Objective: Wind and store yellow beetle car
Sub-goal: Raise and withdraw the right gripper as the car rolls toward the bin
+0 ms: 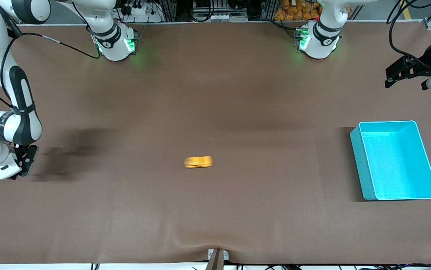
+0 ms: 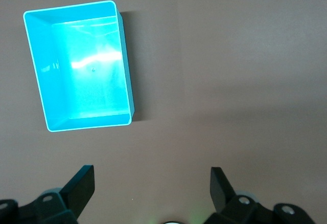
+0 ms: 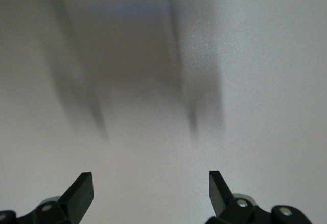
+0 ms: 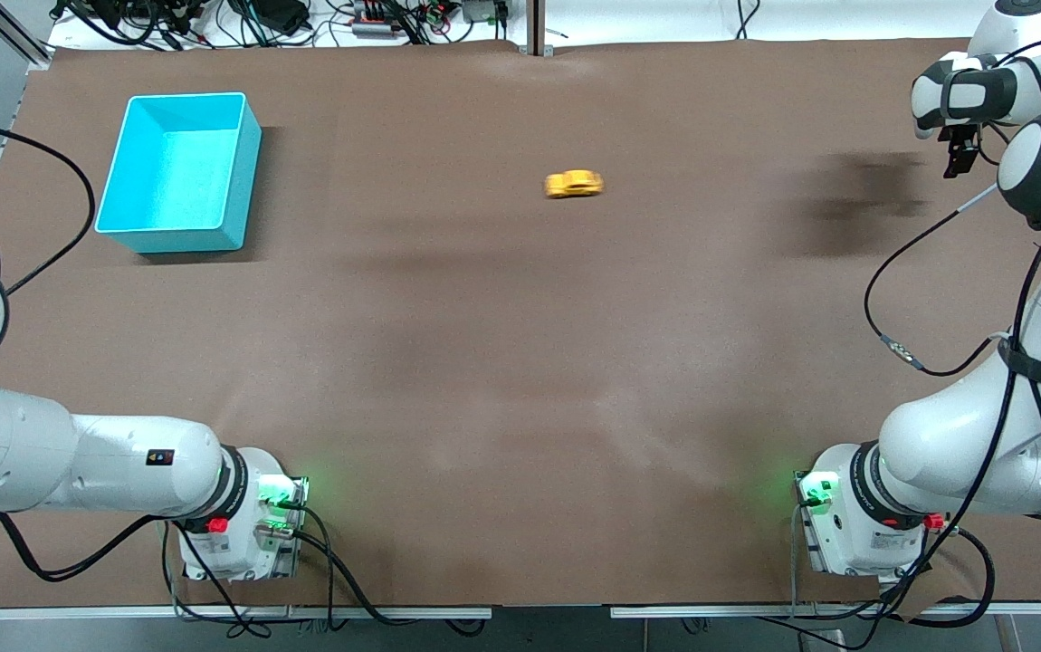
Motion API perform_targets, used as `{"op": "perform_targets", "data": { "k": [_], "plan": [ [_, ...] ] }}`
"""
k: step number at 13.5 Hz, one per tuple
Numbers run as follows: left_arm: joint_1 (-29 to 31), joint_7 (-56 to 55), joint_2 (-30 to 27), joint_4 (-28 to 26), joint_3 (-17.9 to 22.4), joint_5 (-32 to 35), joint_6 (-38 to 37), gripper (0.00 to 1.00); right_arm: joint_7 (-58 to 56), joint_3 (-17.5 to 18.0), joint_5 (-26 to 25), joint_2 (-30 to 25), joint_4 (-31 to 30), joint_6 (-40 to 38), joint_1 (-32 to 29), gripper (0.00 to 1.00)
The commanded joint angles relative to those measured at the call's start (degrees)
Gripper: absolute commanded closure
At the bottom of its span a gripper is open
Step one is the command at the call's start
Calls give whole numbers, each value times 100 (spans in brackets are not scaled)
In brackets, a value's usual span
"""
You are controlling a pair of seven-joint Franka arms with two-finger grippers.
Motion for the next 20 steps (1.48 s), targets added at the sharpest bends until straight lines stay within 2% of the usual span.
{"op": "perform_targets", "data": {
  "k": [1,7,14,17,20],
  "plan": [
    [35,77,50,111,1,-97,-1,0,-153,84,117,76,143,-69,-104,0],
    [35,77,76,111,19,-97,-1,0,-145,84,126,59,151,-78,-113,0],
    [43,85,94,111,36,-89,-1,0,-153,84,705,-169,187,-552,-157,0],
    [44,77,94,111,45,-89,-1,0,-118,84,1502,-634,343,-1314,-122,0],
    [201,76,146,102,62,-97,-1,0,4,84,2154,-724,1352,-2728,-78,0]
  ]
}}
